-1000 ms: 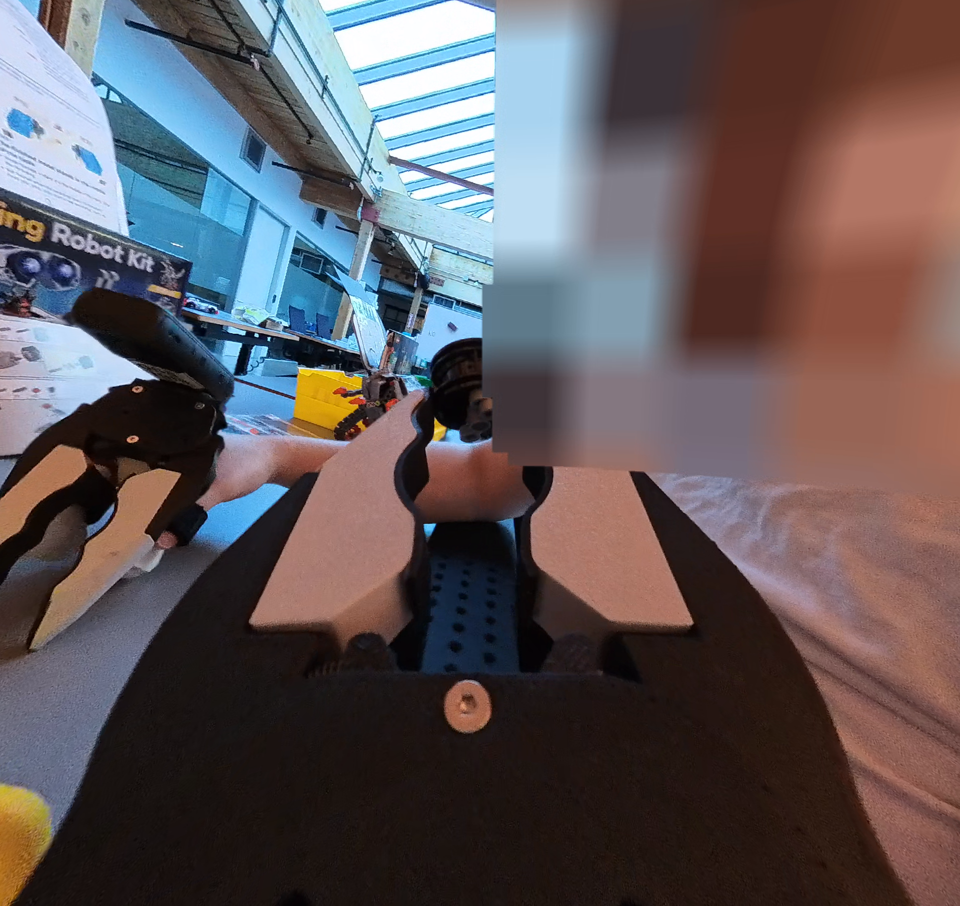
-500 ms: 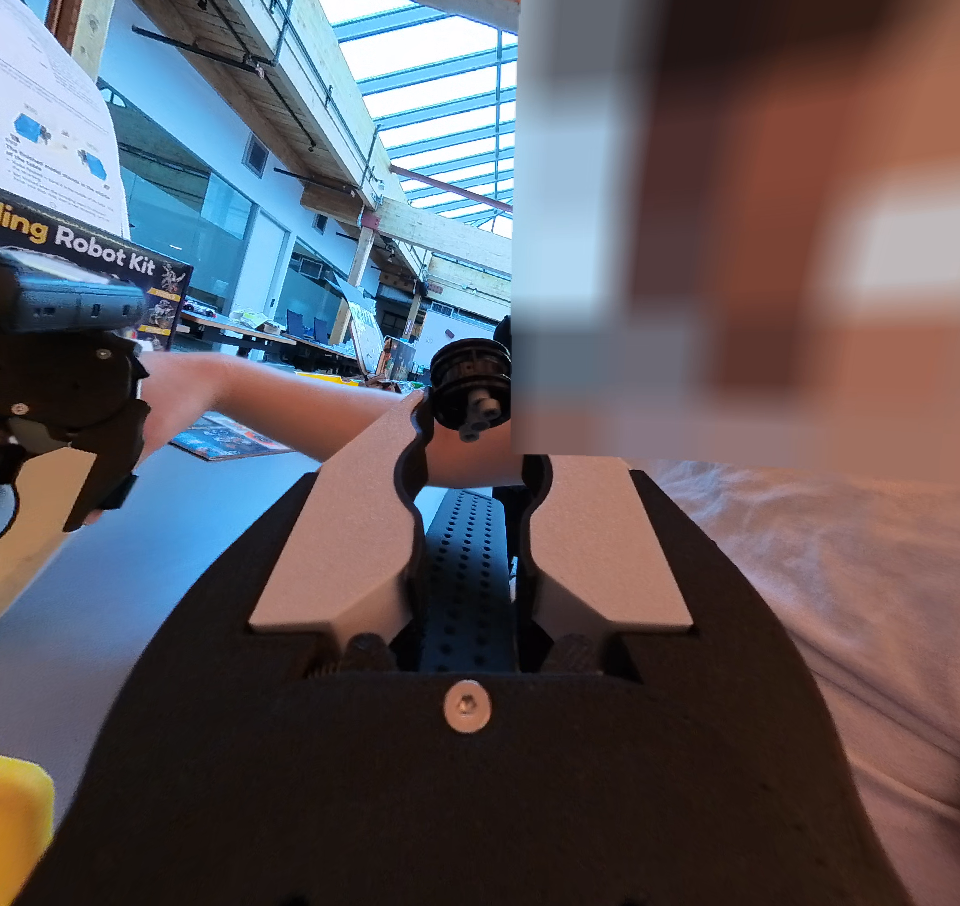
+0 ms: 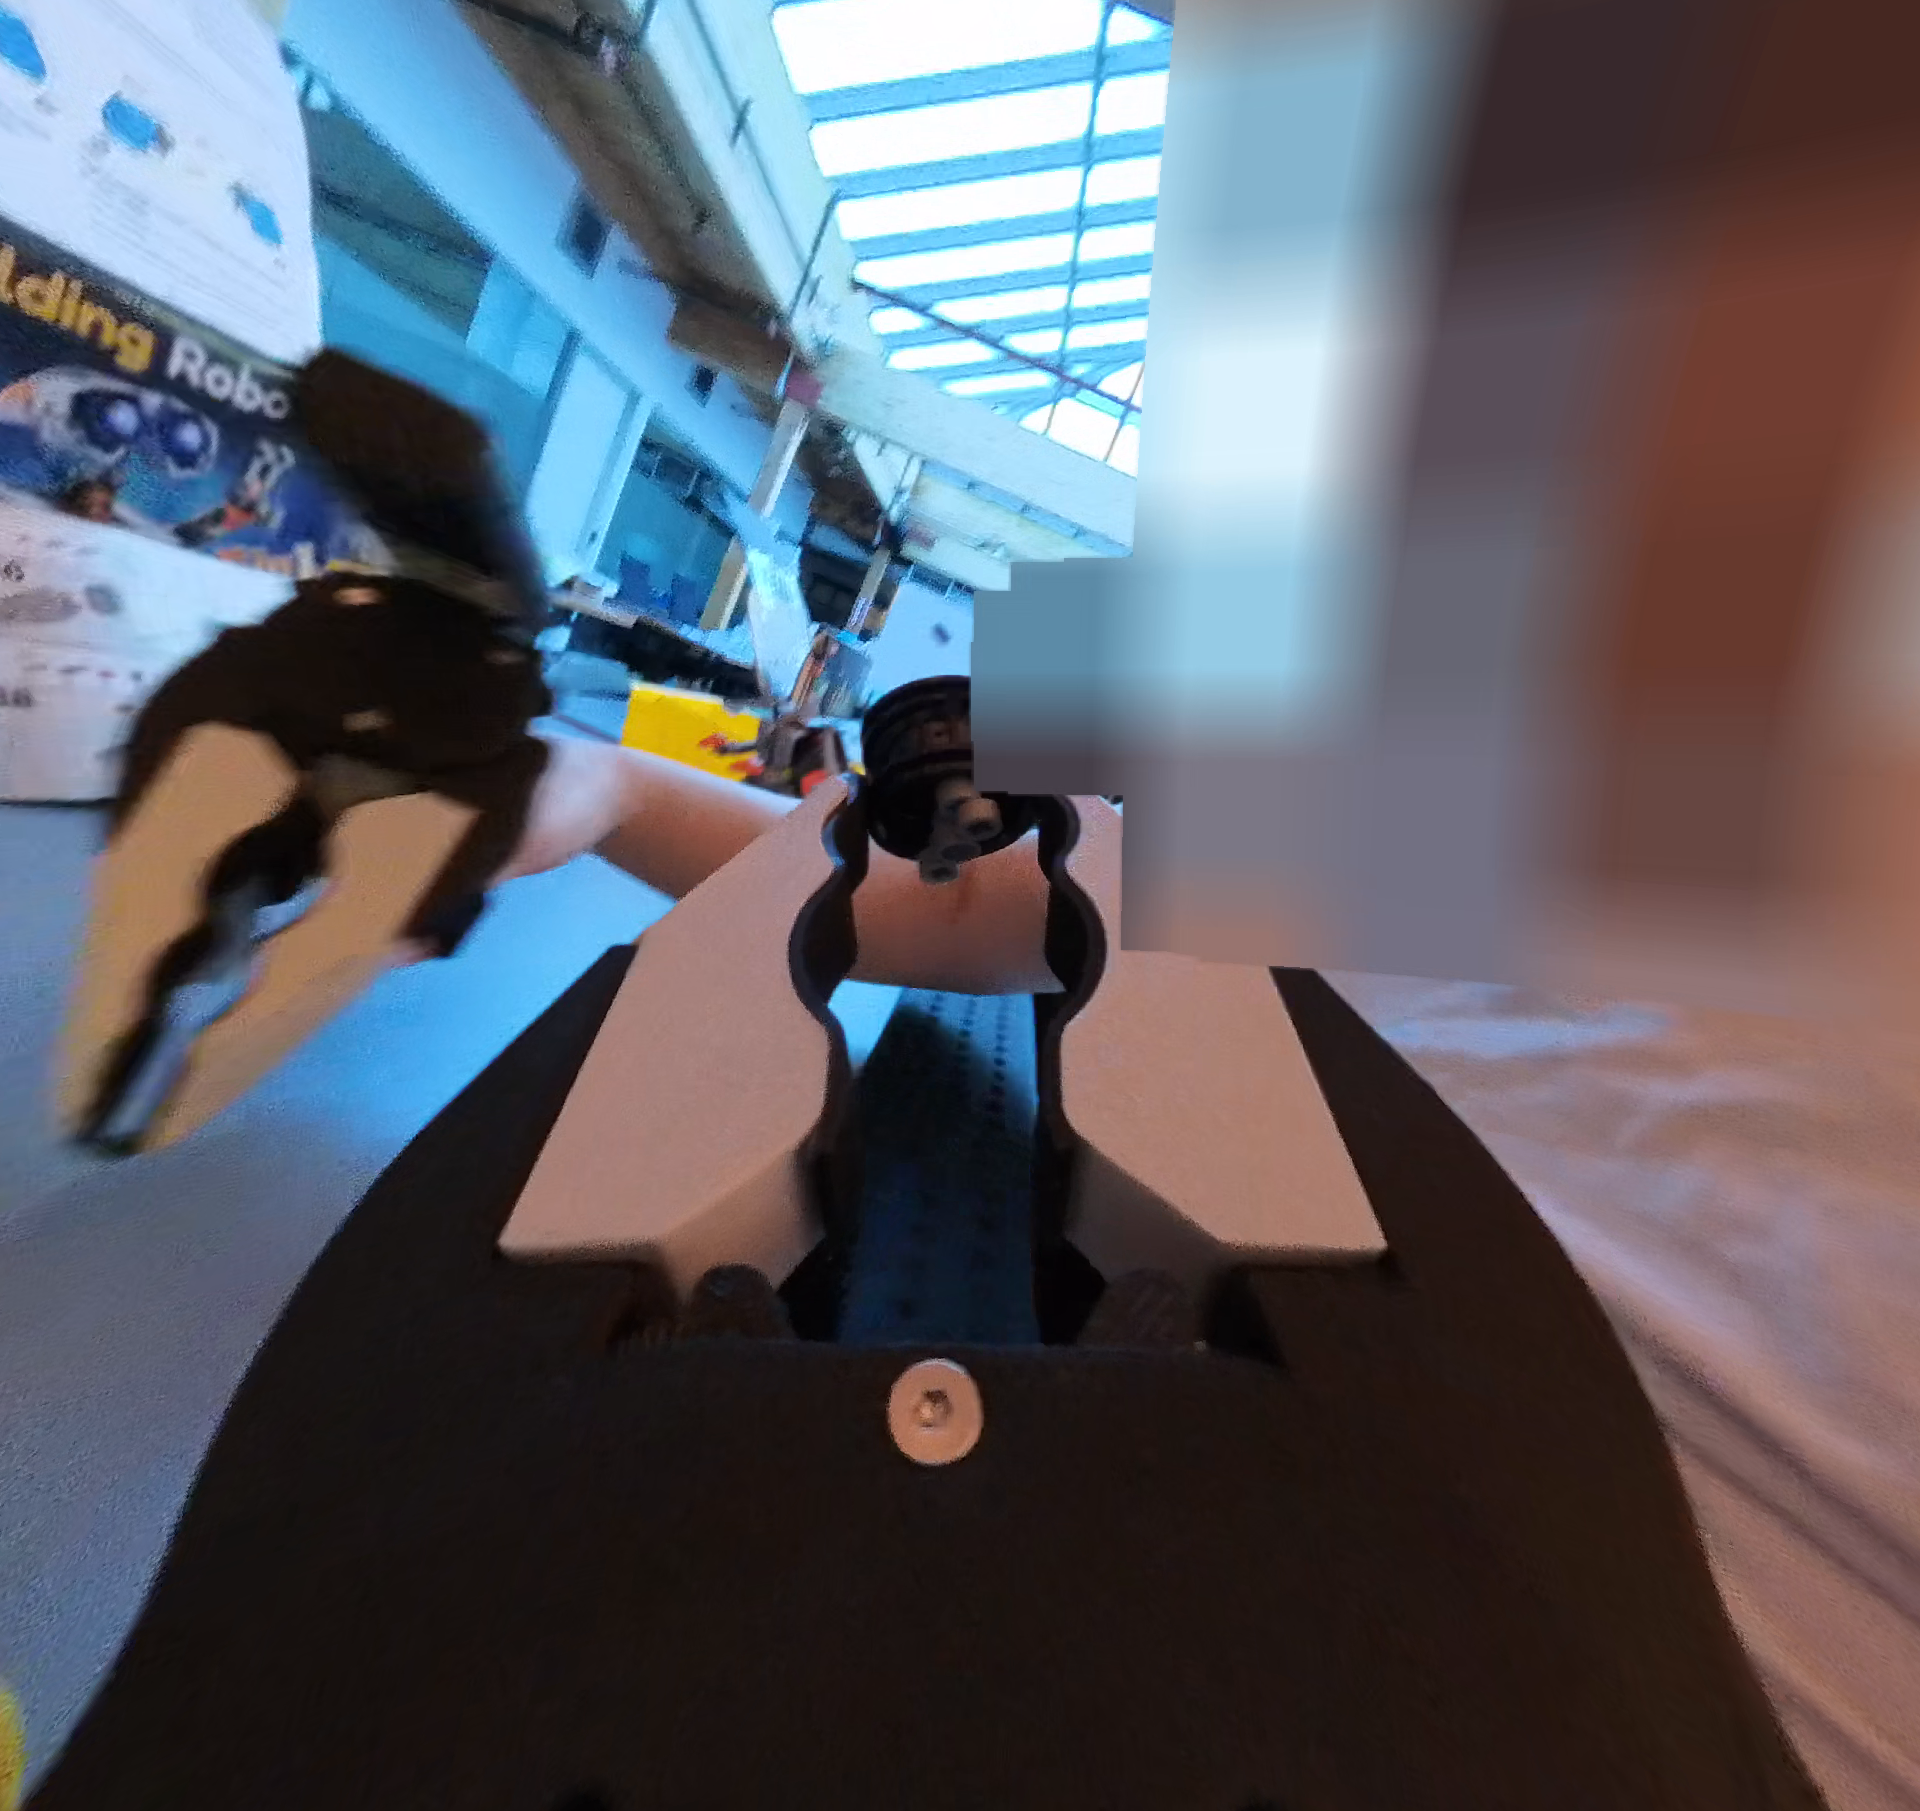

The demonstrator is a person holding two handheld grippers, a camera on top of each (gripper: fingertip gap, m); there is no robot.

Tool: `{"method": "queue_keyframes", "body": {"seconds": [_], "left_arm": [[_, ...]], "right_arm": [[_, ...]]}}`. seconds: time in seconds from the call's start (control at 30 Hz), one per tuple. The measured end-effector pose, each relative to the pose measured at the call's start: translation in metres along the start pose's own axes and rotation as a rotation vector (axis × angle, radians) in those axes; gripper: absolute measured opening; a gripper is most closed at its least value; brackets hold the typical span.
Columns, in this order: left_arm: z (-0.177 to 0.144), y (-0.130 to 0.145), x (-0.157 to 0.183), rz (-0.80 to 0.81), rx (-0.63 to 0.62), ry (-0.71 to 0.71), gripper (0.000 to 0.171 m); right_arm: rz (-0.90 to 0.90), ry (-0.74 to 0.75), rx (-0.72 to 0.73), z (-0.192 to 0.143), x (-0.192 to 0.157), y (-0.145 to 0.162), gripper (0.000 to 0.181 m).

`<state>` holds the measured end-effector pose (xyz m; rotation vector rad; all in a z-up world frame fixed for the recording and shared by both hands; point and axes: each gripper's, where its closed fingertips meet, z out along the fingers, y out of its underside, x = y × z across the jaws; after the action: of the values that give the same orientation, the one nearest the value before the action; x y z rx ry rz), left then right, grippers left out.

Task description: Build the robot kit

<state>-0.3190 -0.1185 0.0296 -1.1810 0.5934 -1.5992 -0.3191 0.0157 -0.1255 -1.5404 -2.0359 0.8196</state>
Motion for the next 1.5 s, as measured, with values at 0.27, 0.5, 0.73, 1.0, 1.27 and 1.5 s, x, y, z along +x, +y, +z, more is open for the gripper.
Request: {"method": "queue_keyframes", "body": {"seconds": [0.27, 0.5, 0.73, 1.0, 1.27, 1.5], "left_arm": [[0.056, 0.05, -0.036, 0.008, -0.276, -0.044, 0.03], [0.097, 0.098, -0.054, -0.093, -0.439, -0.026, 0.029], [0.116, 0.108, -0.041, -0.13, -0.426, 0.064, 0.03], [0.114, 0.103, -0.04, -0.191, -0.377, 0.098, 0.03], [0.113, 0.103, -0.038, -0.192, -0.374, 0.102, 0.03], [0.11, 0.114, -0.052, -0.129, -0.442, 0.005, 0.03]], "right_arm": [[0.072, 0.037, 0.664, -0.129, -0.107, -0.026, 0.006], [0.062, 0.149, 0.744, -0.156, -0.129, -0.004, 0.006], [0.065, 0.016, 0.716, -0.152, -0.142, 0.002, 0.005], [0.071, 0.01, 0.722, -0.156, -0.141, 0.006, 0.005], [0.067, 0.002, 0.732, -0.151, -0.143, 0.003, 0.005], [0.104, 0.006, 0.707, -0.147, -0.136, 0.01, 0.005]]}}
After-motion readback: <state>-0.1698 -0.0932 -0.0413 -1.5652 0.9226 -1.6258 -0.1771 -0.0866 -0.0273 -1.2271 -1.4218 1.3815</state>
